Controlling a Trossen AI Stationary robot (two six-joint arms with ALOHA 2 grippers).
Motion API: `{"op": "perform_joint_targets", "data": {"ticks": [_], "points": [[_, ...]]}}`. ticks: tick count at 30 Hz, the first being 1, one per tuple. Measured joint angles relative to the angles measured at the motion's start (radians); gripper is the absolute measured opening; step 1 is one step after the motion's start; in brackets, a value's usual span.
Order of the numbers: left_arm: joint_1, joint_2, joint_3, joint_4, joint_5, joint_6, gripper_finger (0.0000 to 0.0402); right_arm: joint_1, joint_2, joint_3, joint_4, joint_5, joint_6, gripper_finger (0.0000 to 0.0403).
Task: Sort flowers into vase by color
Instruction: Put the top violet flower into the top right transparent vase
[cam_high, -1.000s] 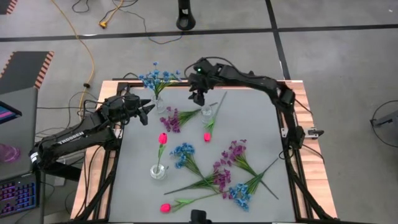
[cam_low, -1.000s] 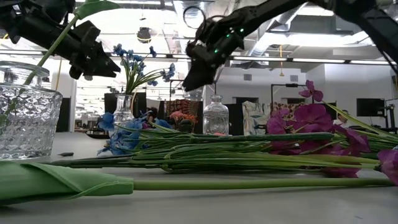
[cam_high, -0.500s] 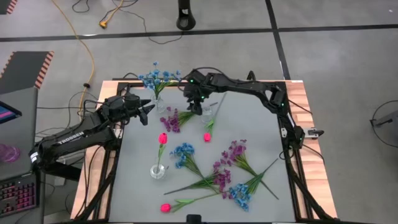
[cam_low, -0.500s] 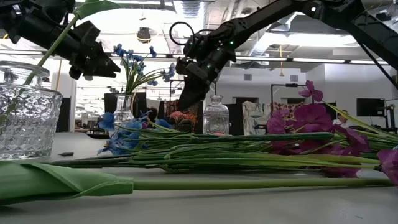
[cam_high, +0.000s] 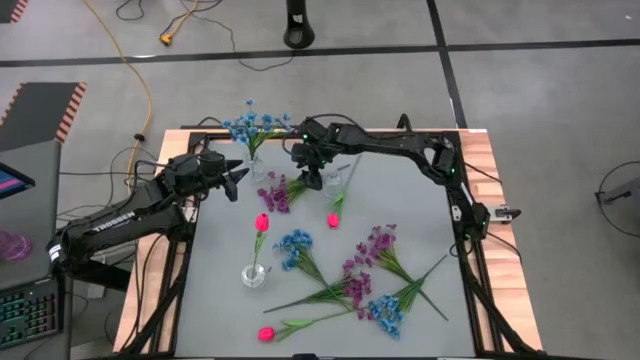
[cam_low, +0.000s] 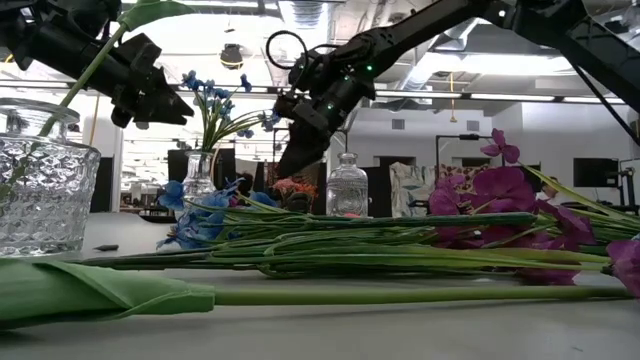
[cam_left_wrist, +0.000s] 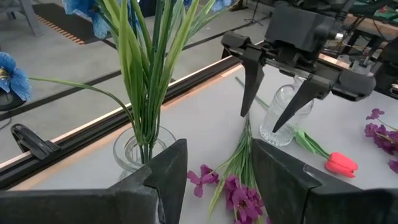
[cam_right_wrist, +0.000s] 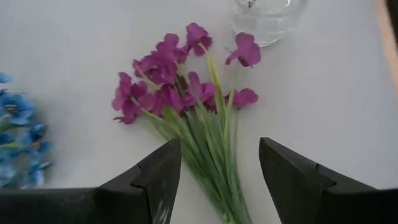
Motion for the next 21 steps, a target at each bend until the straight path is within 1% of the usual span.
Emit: {"op": "perform_joint_targets", "data": {"ticks": [8, 12, 20, 21], "points": [[0.000, 0.000, 0.000, 0.000, 0.000, 0.000, 0.0164, 0.028, 0.000, 0.000, 0.018, 0.070, 0.000, 0.0244], [0.000, 0.000, 0.000, 0.000, 0.000, 0.000, 0.0164, 0.041, 0.000, 0.000, 0.020, 0.075, 0.000, 0.0244], [0.000, 0.000, 0.000, -0.007, 0.000, -0.001, 0.0164, 0.054, 0.060, -0.001, 0.014, 0.140, -0.009, 0.0244], [0.000, 0.002, 0.000, -0.006, 0.000, -0.001, 0.0164, 0.059, 0.064, -0.002, 0.034, 0.153, -0.021, 0.0244]]}}
